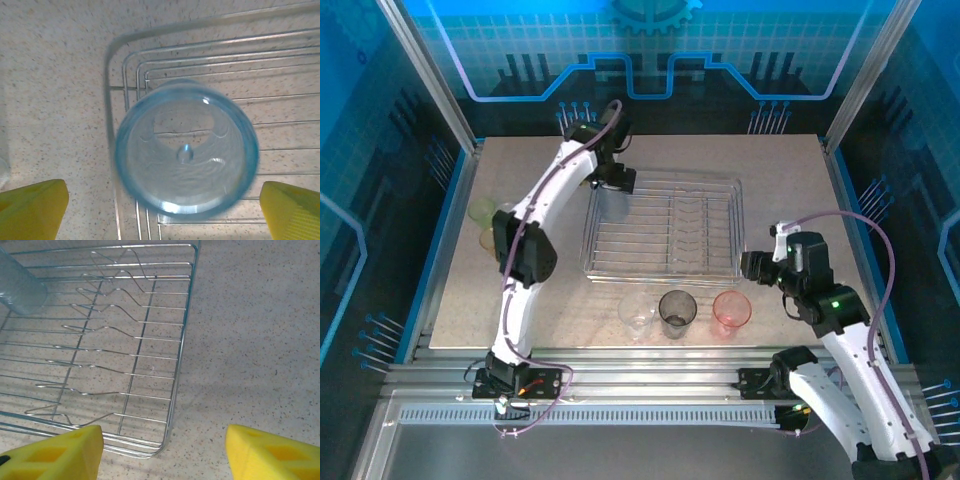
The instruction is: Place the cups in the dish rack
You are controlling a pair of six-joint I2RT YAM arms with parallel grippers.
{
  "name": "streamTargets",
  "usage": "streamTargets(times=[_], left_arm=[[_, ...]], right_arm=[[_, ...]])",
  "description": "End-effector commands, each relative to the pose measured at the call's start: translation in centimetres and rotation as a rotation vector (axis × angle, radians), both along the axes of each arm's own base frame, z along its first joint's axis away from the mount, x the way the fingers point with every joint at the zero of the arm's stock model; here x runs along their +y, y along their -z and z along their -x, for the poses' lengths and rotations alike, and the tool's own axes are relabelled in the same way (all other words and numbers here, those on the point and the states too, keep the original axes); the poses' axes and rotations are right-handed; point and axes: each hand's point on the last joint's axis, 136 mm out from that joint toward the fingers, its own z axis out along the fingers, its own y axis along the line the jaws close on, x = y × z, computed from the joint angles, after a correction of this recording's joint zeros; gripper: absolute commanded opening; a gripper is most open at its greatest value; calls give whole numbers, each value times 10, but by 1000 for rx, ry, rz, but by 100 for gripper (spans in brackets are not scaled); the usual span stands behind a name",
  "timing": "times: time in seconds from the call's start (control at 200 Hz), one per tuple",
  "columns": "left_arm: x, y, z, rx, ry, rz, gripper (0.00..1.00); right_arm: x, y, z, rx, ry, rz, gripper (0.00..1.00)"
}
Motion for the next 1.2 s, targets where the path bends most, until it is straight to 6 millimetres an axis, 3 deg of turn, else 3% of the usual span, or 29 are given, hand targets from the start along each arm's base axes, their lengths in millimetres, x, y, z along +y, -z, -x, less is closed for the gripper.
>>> streamTargets(times=[0.0,0.12,0.185,0.305,0.445,0.605,0.73,0.921,1.196], left_arm=[[-2,-59,12,-158,37,91,99],[-2,-83,35,-257,51,172,99],[-2,-97,50,-316,64,233,99],[-1,-105,83,-374,81,339,99],[5,-93,126,-382,82,423,99],[14,-75,167,-383,66,491,99],[22,-64,194,-385,43,536,99],[34,-50,227,-369,17,561,99],[43,-33,249,-330,-27,581,99]], right_arm=[[3,-14,6,9,-26,-19,68],[17,-23,12,29,-89,-78,69],[32,-39,13,48,-149,-142,69],[60,-56,18,117,-259,-245,69],[89,-76,24,126,-380,-259,69],[141,-84,39,167,-612,-276,68],[170,-70,47,237,-732,-179,68],[197,-44,51,332,-829,-26,68],[225,-10,51,409,-918,167,66]])
